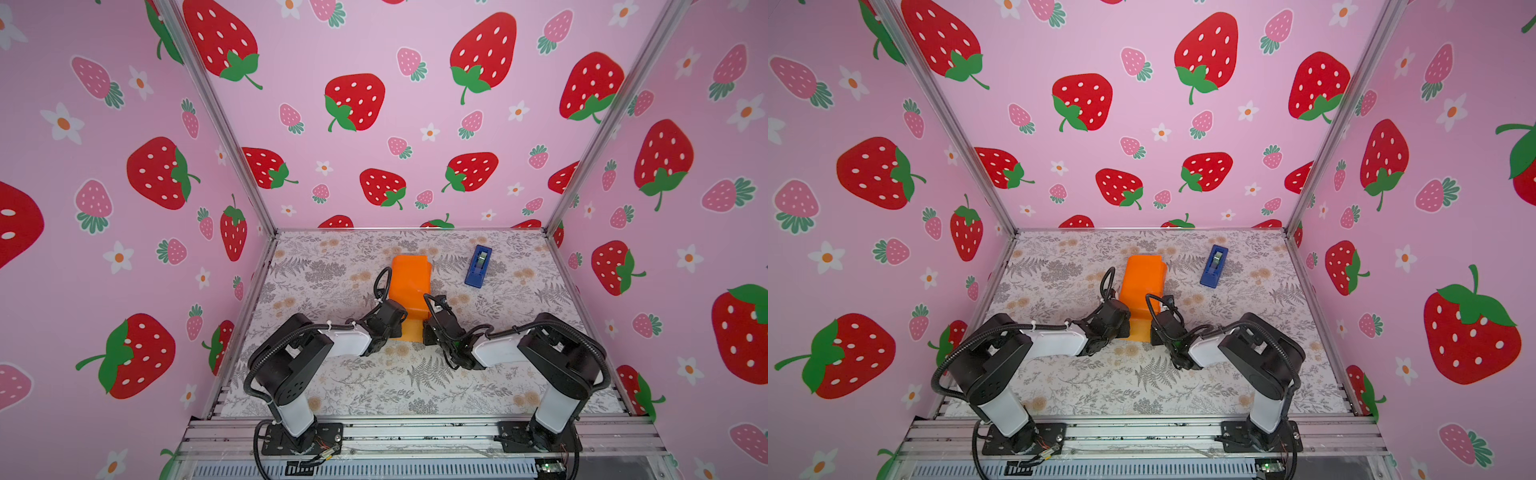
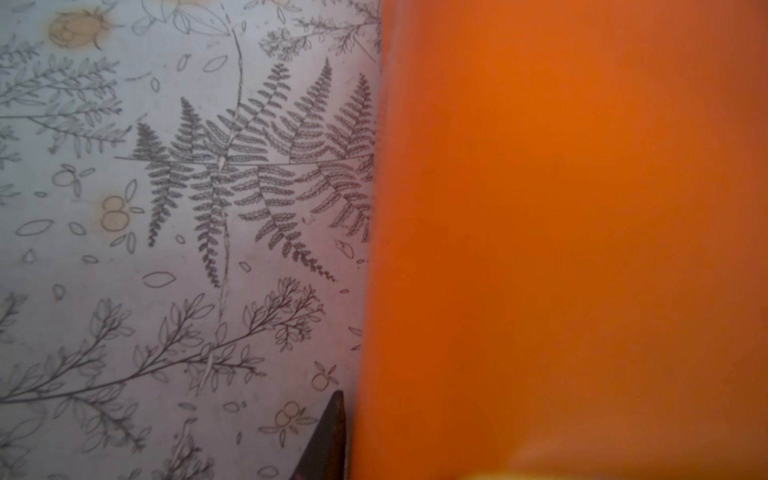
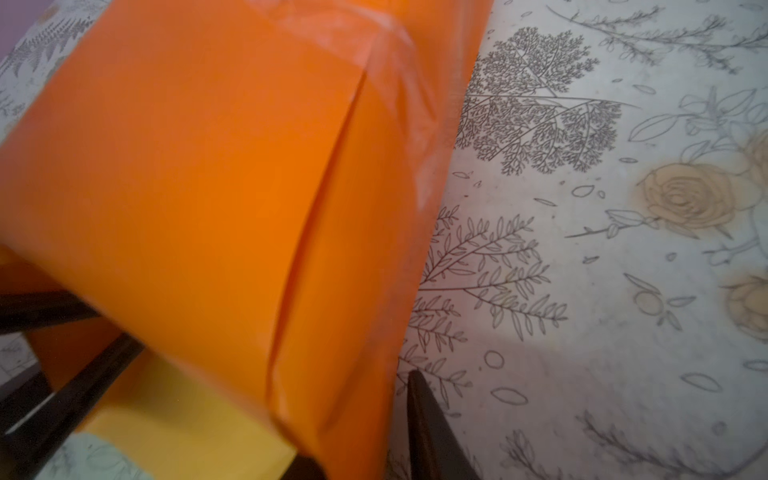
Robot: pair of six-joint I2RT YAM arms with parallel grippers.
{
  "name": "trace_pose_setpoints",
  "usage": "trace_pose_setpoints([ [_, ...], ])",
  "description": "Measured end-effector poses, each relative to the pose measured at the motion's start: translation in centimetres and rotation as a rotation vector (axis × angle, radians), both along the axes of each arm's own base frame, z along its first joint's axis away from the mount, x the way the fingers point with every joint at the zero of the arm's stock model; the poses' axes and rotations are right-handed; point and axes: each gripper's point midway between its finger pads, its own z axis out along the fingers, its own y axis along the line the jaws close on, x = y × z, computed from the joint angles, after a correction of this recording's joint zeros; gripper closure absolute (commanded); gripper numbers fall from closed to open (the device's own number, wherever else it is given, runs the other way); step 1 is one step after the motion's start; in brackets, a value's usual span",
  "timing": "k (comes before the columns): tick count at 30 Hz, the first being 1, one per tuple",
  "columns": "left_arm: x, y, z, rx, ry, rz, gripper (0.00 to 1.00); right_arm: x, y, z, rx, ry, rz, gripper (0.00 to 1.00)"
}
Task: Wrap the gift box in paper
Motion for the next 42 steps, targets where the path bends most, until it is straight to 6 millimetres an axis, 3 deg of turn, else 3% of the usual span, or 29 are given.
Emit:
trace_pose_setpoints([
  [7,-1.7,0.2,-0.1,-0.001,0.033,-0.008,0.8,-1.1,-0.3,0.0,-0.004,0.02,0.006,0.8],
  [10,-1.8,0.1,-0.1,-0.001,0.037,-0.008,0.89,-1.6,-0.1,-0.2,-0.008,0.028,0.013,1.0],
  [12,-2.0,0.0,-0.2,0.003,0.04,-0.015,0.99,-1.9,0.1,-0.3,-0.014,0.03,0.017,1.0],
  [19,-2.8,0.0,-0.2,-0.008,0.052,-0.035,1.0,-3.4,0.5,0.5,-0.024,0.024,0.034,1.0],
  [21,-3.4,0.0,0.0,-0.009,0.058,-0.045,0.97,-4.3,0.8,1.4,-0.021,0.013,0.046,0.76],
  [23,-3.9,0.1,0.1,-0.01,0.063,-0.054,0.86,-4.7,0.8,2.5,-0.006,0.0,0.039,0.56],
  [30,-5.4,1.0,0.3,-0.008,0.081,-0.065,0.75,-5.6,-1.0,7.5,0.049,-0.092,0.055,0.3],
  [32,-5.5,1.0,1.1,-0.022,0.071,-0.071,0.73,-5.7,-1.0,8.9,0.031,-0.135,0.094,0.27],
  [37,-5.5,0.7,4.0,-0.075,0.019,-0.085,0.72,-5.2,0.8,11.3,-0.091,-0.24,0.275,0.3],
  [42,-5.8,1.4,5.9,-0.103,0.0,-0.085,0.72,-2.2,3.7,13.9,-0.234,-0.342,0.468,0.33],
])
